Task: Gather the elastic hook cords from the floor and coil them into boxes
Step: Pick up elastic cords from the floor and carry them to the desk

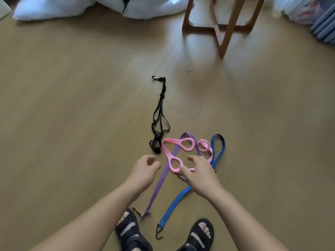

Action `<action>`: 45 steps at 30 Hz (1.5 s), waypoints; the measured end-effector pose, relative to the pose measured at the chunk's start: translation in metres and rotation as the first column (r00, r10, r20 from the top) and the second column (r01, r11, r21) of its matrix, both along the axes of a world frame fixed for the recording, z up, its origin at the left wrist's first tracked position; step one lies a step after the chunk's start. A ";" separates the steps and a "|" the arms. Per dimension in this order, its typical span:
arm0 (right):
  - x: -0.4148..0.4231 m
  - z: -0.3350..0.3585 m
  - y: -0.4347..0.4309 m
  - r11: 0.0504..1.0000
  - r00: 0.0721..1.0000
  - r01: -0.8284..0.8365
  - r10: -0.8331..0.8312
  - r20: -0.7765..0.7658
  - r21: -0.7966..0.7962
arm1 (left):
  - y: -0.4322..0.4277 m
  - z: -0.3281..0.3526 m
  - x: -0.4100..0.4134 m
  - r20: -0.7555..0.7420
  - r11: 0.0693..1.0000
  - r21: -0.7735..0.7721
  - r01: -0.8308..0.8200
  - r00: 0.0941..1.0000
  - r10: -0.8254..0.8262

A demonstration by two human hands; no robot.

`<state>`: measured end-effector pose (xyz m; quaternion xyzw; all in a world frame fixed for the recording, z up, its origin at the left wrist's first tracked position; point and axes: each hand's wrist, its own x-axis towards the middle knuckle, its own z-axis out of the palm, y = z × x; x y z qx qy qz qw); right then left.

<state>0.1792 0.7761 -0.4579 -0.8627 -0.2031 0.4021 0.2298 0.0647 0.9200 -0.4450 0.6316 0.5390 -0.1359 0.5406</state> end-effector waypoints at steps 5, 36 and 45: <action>0.005 -0.152 0.057 0.998 0.999 -0.018 0.016 -0.051 -0.053 | 0.032 -0.137 0.020 0.058 0.997 -0.030 -0.077 0.995 0.079; 0.038 -0.344 -0.014 0.711 0.761 0.648 -0.591 0.267 -0.273 | 0.002 -0.277 0.088 0.298 0.968 -0.211 0.133 0.952 -0.066; 0.064 -0.347 -0.010 0.334 0.338 0.938 -0.941 -0.031 0.096 | 0.003 -0.280 0.104 0.312 0.973 0.033 0.230 0.922 -0.229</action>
